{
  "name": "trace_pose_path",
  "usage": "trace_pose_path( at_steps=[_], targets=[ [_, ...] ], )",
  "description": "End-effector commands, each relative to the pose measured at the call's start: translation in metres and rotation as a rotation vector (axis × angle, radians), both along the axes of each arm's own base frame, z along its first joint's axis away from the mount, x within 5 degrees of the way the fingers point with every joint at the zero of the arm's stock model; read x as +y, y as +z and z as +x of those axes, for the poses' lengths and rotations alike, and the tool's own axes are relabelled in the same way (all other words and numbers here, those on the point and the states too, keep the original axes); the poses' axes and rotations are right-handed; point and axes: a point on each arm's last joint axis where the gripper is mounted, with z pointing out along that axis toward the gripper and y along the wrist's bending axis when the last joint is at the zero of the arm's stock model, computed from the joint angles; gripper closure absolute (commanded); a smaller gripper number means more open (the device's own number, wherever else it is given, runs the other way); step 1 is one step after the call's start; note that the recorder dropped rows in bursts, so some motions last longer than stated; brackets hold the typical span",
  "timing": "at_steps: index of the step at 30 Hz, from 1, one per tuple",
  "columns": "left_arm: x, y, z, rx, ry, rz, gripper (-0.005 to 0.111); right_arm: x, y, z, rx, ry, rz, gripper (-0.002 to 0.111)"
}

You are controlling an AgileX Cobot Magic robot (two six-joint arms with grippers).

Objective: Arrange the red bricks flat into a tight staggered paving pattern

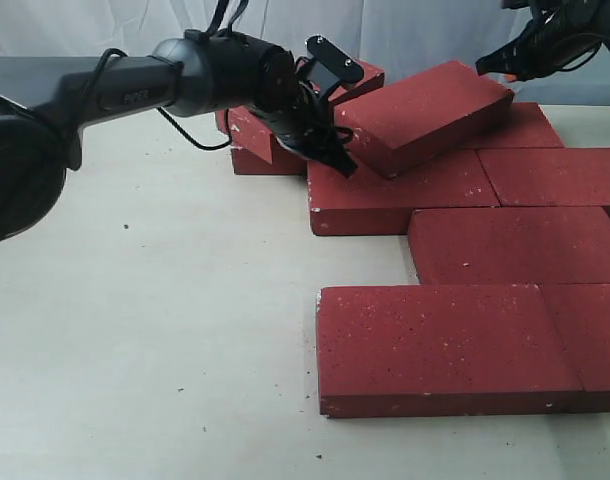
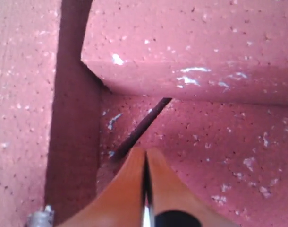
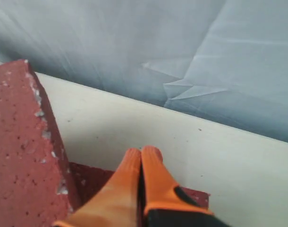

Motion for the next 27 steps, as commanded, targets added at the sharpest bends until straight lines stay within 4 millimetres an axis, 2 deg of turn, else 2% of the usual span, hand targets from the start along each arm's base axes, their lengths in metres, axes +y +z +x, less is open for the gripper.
trace_pose_path(
  at_steps=[1,10,13,16,19,24,27],
  targets=[
    [-0.007,0.007,0.002,-0.001,0.008,-0.055,0.107,-0.001,0.004,-0.001,0.004,0.036,-0.014,0.109],
    [-0.021,-0.001,0.009,0.032,-0.038,-0.127,0.107,0.003,-0.001,-0.012,0.132,0.132,-0.031,0.109],
    [-0.023,0.0,0.009,0.028,-0.035,-0.147,0.107,0.007,0.01,-0.015,0.139,0.153,0.0,0.109],
    [-0.028,0.006,0.005,-0.007,-0.078,-0.134,0.107,0.009,0.032,-0.022,0.142,0.191,0.001,0.109],
    [-0.031,0.031,0.0,-0.06,-0.104,-0.131,0.107,0.011,0.057,-0.033,0.173,0.223,0.004,0.109],
    [-0.026,0.067,-0.01,-0.076,-0.13,-0.111,0.107,0.012,0.085,-0.041,0.144,0.222,0.002,0.109],
    [-0.022,0.079,-0.015,-0.069,-0.135,-0.108,0.107,0.013,0.096,-0.048,0.149,0.203,0.019,0.109]
  ],
)
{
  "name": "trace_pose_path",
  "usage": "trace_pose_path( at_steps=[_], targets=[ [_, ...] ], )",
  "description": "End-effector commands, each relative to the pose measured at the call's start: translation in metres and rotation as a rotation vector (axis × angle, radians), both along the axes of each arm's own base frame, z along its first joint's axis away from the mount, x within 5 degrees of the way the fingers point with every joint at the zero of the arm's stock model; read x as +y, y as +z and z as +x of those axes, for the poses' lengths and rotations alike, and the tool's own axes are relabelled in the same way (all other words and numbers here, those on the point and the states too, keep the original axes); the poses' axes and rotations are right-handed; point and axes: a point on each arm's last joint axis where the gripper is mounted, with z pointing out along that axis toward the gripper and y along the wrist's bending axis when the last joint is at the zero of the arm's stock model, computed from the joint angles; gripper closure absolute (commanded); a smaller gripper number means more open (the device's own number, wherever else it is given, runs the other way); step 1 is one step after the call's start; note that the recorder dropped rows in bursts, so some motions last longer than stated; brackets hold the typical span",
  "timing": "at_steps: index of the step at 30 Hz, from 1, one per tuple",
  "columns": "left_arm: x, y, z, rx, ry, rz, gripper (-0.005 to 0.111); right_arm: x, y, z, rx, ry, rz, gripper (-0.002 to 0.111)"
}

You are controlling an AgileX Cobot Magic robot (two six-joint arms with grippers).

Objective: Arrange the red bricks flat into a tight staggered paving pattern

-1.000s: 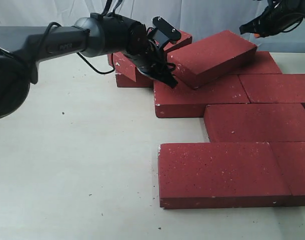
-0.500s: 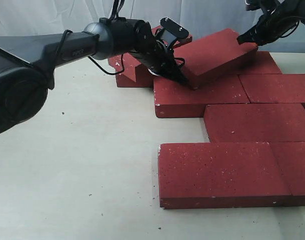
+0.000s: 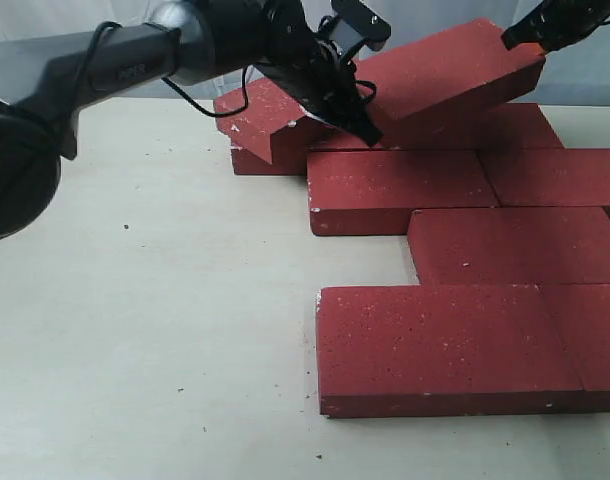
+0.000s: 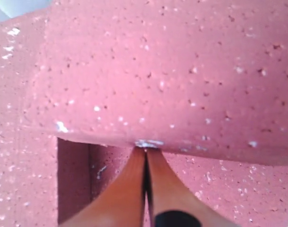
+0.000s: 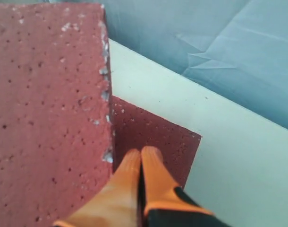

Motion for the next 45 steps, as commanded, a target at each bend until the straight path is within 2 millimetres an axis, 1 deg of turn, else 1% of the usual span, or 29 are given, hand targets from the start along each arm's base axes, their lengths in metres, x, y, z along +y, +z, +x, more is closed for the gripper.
trace_pose_path(
  at_steps=[1,2,6,7,8,10,15,18,21,26,34,41,45],
  targets=[
    [-0.002,0.03,-0.01,-0.024,-0.011,-0.041,0.107,0.01,0.021,-0.013,0.023,0.004,0.064,0.109],
    [-0.002,0.033,-0.011,-0.023,-0.013,-0.041,0.107,0.013,0.023,-0.017,0.036,0.009,0.067,0.109],
    [-0.001,0.041,-0.018,0.012,-0.021,-0.04,0.107,0.02,0.038,-0.035,0.066,0.019,0.103,0.109],
    [0.0,0.042,-0.019,0.021,-0.02,-0.036,0.107,0.021,0.039,-0.04,0.081,0.02,0.113,0.109],
    [0.001,0.043,-0.021,0.031,-0.021,-0.029,0.107,0.022,0.047,-0.047,0.083,0.021,0.117,0.109],
    [0.003,0.047,-0.024,0.035,-0.023,-0.026,0.107,0.023,0.05,-0.058,0.105,0.021,0.118,0.109],
    [0.011,0.06,-0.038,0.056,-0.018,-0.022,0.107,0.026,0.065,-0.092,0.146,0.023,0.137,0.109],
    [0.019,0.064,-0.048,0.056,-0.012,-0.021,0.107,0.029,0.062,-0.11,0.19,0.023,0.154,0.109],
    [0.025,0.068,-0.061,0.045,-0.005,-0.039,0.107,0.036,0.059,-0.124,0.186,0.02,0.152,0.109],
    [0.042,0.072,-0.084,0.038,0.009,-0.047,0.107,0.054,0.057,-0.147,0.191,0.047,0.156,0.109],
    [0.066,0.06,-0.119,0.073,0.041,-0.063,0.107,0.098,0.052,-0.182,0.245,0.138,0.188,0.109],
    [0.089,0.048,-0.148,0.082,0.065,-0.059,0.107,0.139,0.034,-0.204,0.274,0.206,0.209,0.109],
    [0.099,0.044,-0.16,0.065,0.075,-0.06,0.107,0.16,0.025,-0.215,0.302,0.231,0.211,0.109]
  ],
)
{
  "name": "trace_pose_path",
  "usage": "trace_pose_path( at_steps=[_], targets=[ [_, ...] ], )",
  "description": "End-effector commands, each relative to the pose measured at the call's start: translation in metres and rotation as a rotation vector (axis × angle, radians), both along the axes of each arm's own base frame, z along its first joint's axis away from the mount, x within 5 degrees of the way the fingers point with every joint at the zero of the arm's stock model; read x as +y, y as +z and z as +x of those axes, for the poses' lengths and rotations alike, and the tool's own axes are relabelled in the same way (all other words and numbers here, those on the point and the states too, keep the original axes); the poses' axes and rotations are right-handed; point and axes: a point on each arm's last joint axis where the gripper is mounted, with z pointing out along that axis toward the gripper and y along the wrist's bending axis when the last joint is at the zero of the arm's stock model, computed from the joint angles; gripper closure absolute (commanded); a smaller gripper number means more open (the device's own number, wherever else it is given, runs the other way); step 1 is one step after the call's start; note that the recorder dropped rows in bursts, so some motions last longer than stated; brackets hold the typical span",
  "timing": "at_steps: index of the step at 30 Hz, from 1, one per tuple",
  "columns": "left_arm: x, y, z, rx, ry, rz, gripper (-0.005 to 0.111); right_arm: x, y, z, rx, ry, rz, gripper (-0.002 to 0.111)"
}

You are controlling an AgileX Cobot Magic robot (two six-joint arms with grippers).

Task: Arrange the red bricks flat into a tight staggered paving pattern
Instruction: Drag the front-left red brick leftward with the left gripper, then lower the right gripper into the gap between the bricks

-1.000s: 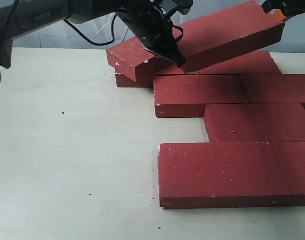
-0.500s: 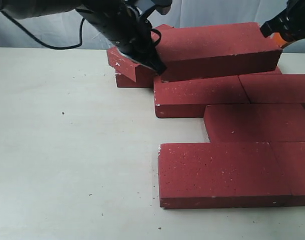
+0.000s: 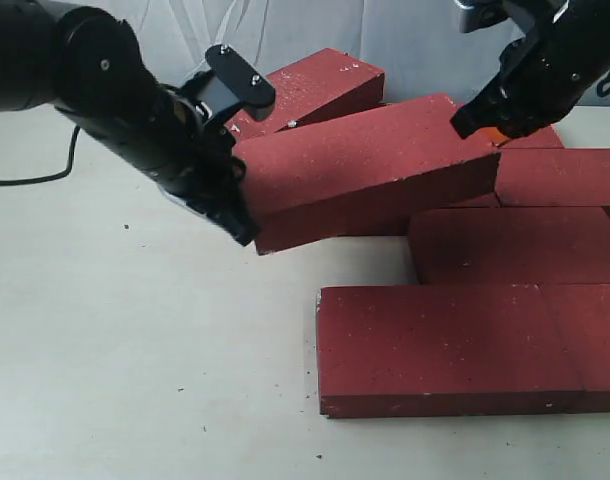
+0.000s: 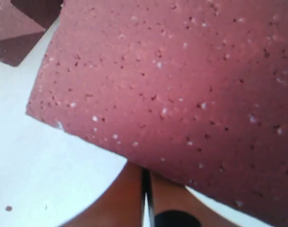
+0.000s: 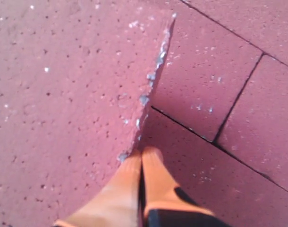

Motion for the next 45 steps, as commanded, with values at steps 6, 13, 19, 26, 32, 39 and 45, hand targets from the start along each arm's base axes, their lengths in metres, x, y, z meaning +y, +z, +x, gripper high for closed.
trace_pose_path(
  at_steps=[6,13,19,26,32,39,45],
  targets=[
    [0.018,0.005,-0.011,-0.121,0.128,-0.175,0.107,0.078,-0.013,-0.034,0.111,0.082,0.184,0.109],
    [0.062,-0.006,-0.008,-0.106,0.246,-0.134,0.107,0.12,-0.028,-0.042,0.065,0.126,0.204,0.109],
    [0.093,-0.023,-0.005,-0.095,0.317,-0.074,0.107,0.152,-0.053,-0.045,0.043,0.153,0.212,0.109],
    [0.133,-0.048,-0.006,-0.115,0.462,-0.058,0.107,0.171,-0.078,-0.04,-0.001,0.148,0.214,0.109],
    [0.144,-0.071,-0.011,-0.092,0.499,-0.029,0.107,0.172,-0.093,-0.031,-0.057,0.153,0.18,0.109],
    [0.144,-0.093,-0.006,-0.08,0.507,-0.007,0.107,0.163,-0.11,-0.023,-0.073,0.2,0.078,0.109],
    [0.155,-0.098,0.0,-0.104,0.543,-0.003,0.107,0.151,-0.105,-0.019,-0.067,0.201,0.048,0.109]
  ],
)
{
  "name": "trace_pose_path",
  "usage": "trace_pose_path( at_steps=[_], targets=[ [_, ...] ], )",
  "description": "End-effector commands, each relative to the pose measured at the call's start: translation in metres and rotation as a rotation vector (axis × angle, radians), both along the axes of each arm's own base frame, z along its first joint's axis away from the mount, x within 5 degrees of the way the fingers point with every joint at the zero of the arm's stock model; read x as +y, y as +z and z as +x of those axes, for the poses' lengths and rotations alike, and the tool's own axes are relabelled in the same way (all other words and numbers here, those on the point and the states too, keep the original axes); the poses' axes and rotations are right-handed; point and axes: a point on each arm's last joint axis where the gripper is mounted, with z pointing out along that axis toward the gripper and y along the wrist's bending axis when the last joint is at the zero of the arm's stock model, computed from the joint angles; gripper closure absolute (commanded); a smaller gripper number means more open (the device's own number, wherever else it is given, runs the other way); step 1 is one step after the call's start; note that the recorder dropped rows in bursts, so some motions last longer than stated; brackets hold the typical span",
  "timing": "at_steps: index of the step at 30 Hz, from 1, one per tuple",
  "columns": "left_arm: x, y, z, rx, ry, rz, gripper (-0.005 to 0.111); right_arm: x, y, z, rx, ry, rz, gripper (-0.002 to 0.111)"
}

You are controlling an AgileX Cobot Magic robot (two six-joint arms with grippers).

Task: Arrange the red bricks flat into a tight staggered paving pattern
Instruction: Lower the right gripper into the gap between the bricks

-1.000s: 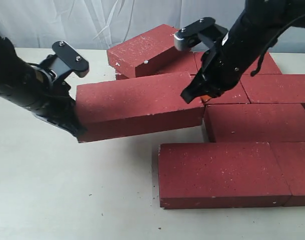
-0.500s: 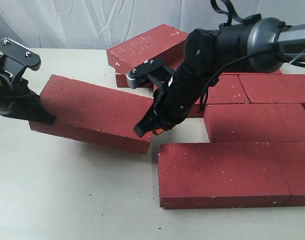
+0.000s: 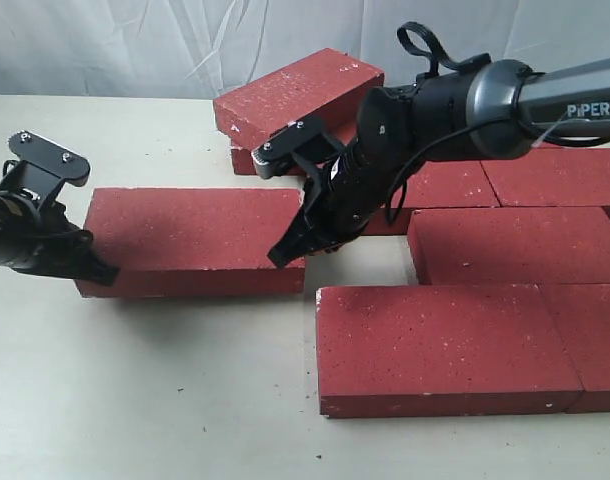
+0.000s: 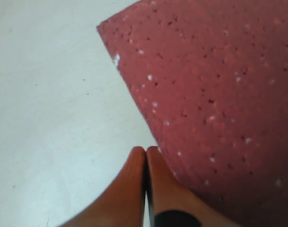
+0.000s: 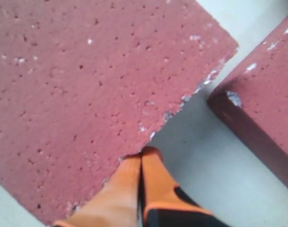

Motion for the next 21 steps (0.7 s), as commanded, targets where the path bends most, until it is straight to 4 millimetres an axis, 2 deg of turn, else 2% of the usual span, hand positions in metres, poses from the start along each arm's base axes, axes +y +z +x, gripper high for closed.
trace_pose_path(
  at_steps=[1,8,16,18,21],
  targets=[
    [0.009,-0.001,0.004,-0.021,0.048,-0.007,0.107,-0.004,0.012,0.004,-0.015,-0.008,0.01,0.109],
    [0.037,0.0,0.009,-0.045,0.146,-0.004,0.107,-0.003,0.004,-0.002,0.013,0.075,-0.058,0.109],
    [0.042,0.009,0.022,-0.227,0.189,-0.004,0.107,-0.021,0.007,0.013,-0.054,0.058,-0.086,0.109],
    [0.042,0.009,0.027,-0.222,0.191,-0.005,0.107,-0.02,0.005,0.016,-0.08,0.08,-0.089,0.109],
    [0.039,0.002,0.033,-0.1,0.172,-0.014,0.107,-0.017,0.003,0.019,-0.102,0.057,-0.055,0.109]
  ],
)
